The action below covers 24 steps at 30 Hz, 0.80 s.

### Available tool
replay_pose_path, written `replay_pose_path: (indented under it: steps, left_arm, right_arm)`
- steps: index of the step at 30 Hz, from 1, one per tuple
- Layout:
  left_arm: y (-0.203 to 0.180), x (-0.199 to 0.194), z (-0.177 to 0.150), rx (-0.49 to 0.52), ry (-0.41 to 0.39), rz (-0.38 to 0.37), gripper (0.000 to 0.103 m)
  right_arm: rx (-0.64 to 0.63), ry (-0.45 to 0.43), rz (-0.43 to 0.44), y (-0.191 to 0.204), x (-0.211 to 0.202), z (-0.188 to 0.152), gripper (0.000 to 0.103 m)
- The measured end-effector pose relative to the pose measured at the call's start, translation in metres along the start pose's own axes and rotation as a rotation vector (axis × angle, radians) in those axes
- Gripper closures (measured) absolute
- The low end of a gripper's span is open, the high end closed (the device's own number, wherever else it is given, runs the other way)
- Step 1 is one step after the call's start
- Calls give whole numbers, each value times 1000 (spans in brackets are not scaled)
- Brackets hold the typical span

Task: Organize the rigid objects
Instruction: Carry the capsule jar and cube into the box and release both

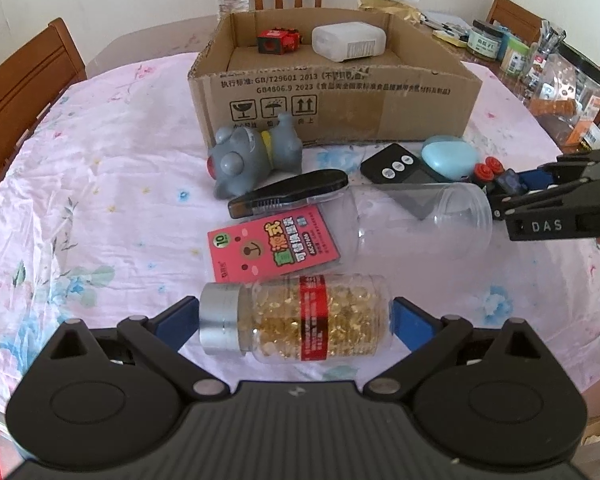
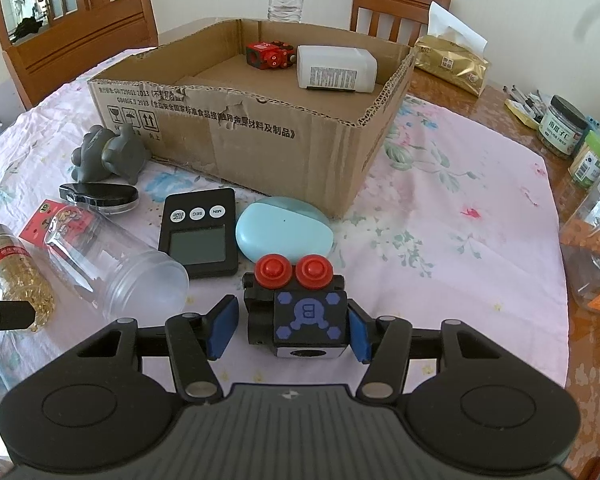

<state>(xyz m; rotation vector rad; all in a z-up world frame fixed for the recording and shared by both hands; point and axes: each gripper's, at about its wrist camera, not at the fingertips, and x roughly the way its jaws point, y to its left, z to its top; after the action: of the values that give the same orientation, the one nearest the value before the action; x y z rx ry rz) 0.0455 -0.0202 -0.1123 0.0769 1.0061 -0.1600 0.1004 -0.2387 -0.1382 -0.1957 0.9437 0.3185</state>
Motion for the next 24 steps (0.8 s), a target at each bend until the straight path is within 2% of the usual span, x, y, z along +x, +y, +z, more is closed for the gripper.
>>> replay_pose_path:
  steps: [3,6,15,24]
  left_arm:
    - [-1,2,1,9,10,6,10]
    - [1,2,2,10,18,-4,10]
    - [3,-7,11,48,67,-30,10]
    - [13,-37,38,89,44,-53,10]
  right_arm:
    - [4,3,-2,0,0,0,41]
    - [-4,12,-8,2,0,2,47]
    - [2,42,5,0,-7,10,47]
    - [-34,18,37,-9,-39,33,47]
